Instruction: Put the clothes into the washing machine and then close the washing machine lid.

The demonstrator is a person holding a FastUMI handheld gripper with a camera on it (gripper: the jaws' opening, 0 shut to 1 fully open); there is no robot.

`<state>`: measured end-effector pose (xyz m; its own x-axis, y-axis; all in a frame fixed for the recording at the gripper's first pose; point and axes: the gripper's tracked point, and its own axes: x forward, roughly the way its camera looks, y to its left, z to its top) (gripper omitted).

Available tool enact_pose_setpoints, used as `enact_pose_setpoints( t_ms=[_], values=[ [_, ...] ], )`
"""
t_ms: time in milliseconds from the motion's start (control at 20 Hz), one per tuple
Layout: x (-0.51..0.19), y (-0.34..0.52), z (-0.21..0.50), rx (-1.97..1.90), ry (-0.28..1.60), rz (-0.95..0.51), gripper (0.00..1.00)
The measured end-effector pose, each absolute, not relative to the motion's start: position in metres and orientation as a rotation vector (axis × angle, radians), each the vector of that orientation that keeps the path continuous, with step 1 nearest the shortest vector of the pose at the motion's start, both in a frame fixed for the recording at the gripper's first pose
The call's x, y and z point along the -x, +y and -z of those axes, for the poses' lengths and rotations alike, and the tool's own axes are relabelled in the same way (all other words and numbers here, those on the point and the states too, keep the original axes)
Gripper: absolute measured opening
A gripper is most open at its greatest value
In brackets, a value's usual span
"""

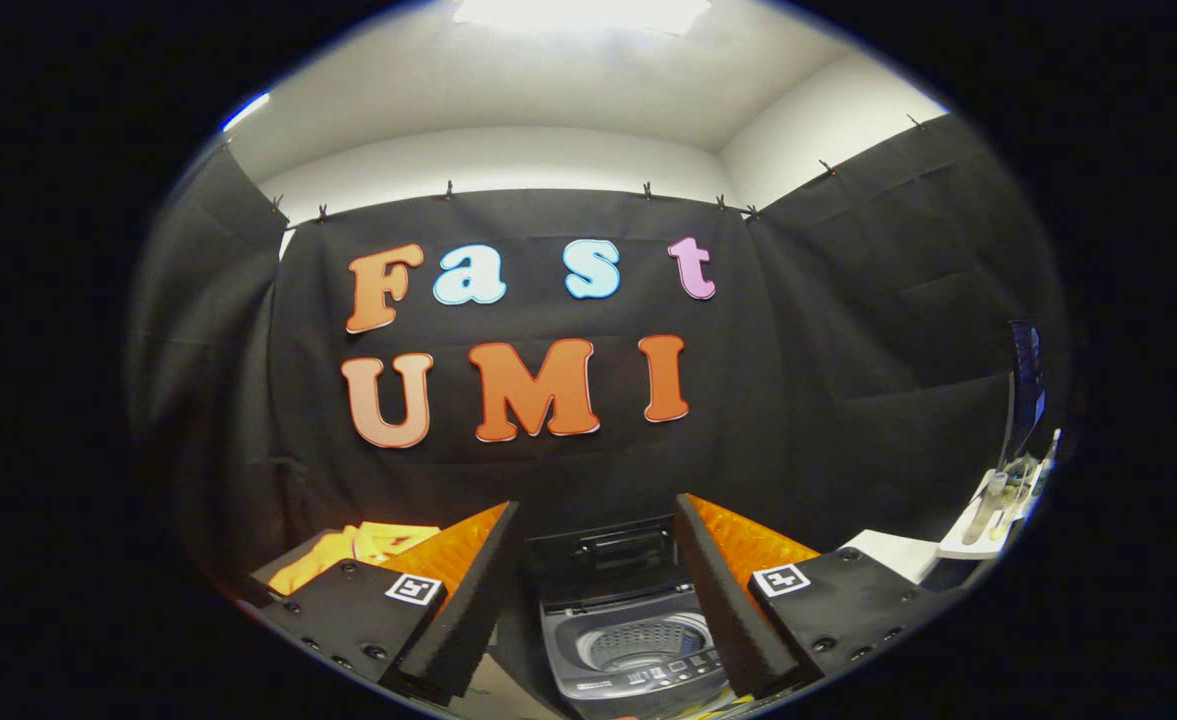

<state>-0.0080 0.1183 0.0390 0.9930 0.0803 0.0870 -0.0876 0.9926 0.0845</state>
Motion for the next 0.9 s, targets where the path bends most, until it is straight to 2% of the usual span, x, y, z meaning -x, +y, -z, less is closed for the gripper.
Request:
enact_pose_setpoints(
  t_ms=[400, 900],
  values=[
    [-0.02, 0.209, -0.04, -0.142, -0.035, -0.233, 0.98],
    [-0.017, 0.194, -0.027, -0.126, -0.034, -0.151, 0.98]
  ],
)
